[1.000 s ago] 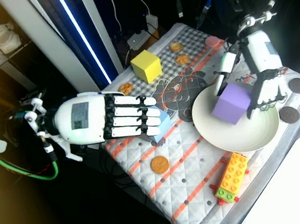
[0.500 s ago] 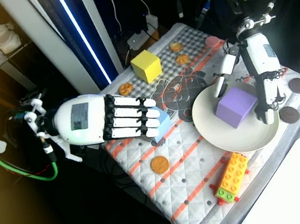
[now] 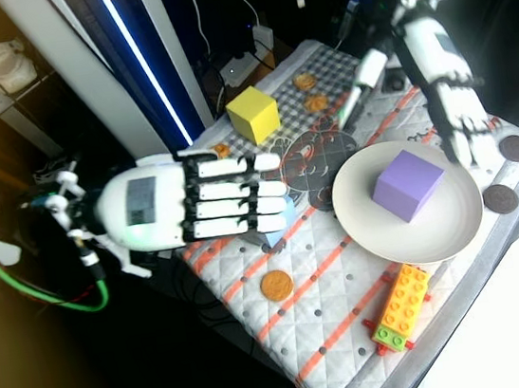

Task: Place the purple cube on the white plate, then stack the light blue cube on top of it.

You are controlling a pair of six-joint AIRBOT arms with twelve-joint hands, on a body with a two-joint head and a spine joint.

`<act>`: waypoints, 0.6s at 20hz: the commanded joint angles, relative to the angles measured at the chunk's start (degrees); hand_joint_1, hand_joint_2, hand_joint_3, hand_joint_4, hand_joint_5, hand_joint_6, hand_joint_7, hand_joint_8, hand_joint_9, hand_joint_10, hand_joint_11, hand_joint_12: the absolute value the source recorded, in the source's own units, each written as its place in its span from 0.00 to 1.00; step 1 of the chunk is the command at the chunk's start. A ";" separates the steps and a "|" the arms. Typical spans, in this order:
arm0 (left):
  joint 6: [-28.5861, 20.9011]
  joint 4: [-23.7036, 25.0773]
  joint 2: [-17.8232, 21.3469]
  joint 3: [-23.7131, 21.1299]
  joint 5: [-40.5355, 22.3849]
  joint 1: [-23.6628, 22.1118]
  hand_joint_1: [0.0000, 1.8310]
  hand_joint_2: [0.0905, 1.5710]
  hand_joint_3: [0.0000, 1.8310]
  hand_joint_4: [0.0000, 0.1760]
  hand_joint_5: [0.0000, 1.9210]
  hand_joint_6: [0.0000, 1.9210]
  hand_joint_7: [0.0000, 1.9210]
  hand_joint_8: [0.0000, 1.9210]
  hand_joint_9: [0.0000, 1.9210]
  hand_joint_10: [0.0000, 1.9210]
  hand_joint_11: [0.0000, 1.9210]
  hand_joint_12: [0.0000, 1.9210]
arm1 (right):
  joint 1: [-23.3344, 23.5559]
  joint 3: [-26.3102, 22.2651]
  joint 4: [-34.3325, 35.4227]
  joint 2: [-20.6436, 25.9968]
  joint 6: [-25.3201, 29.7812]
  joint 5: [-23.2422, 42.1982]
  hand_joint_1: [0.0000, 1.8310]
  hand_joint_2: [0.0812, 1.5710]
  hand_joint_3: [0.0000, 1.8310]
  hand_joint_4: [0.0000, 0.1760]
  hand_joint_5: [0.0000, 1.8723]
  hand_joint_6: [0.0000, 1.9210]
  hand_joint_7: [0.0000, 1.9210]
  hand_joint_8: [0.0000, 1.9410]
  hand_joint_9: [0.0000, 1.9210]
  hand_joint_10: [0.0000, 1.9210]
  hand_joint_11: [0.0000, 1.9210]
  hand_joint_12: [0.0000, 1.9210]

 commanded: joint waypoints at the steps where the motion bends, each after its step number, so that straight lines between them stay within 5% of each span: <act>1: -0.25 0.25 1.90 -1.09 -9.47 0.55 0.39 0.45 0.00 1.00 0.00 0.00 0.00 0.00 0.00 0.00 0.00 0.00 | 0.82 0.57 1.72 0.07 0.11 5.72 0.18 0.57 0.00 1.00 0.03 0.00 0.03 0.00 0.03 0.00 0.00 0.08; 2: -0.27 0.12 4.03 -3.02 -10.19 2.31 0.38 0.43 0.00 1.00 0.00 0.00 0.00 0.00 0.00 0.00 0.00 0.00 | 1.03 0.86 1.79 -0.19 0.11 5.00 0.23 0.56 0.00 1.00 0.04 0.00 0.02 0.00 0.01 0.00 0.02 0.03; 6: -0.27 -0.23 10.56 -9.73 -15.29 8.51 0.35 0.49 0.01 1.00 0.00 0.00 0.00 0.00 0.00 0.00 0.00 0.00 | 2.62 2.51 1.99 -2.00 0.12 1.58 0.24 0.57 0.00 1.00 0.05 0.00 0.05 0.00 0.05 0.00 0.07 0.06; 10: -0.26 -0.15 13.37 -13.16 -18.97 11.44 0.51 0.40 0.00 1.00 0.00 0.00 0.00 0.00 0.00 0.00 0.00 0.00 | 3.31 3.99 2.11 -3.38 0.12 -1.44 0.18 0.59 0.00 0.99 0.08 0.00 0.07 0.00 0.08 0.00 0.00 0.35; 12: -0.26 -0.15 14.70 -14.44 -19.89 12.73 0.52 0.42 0.00 1.00 0.00 0.00 0.00 0.00 0.00 0.00 0.00 0.00 | 4.17 4.95 2.06 -4.29 0.12 -3.49 0.20 0.61 0.00 0.85 0.11 0.00 0.14 0.00 0.16 0.01 0.00 0.48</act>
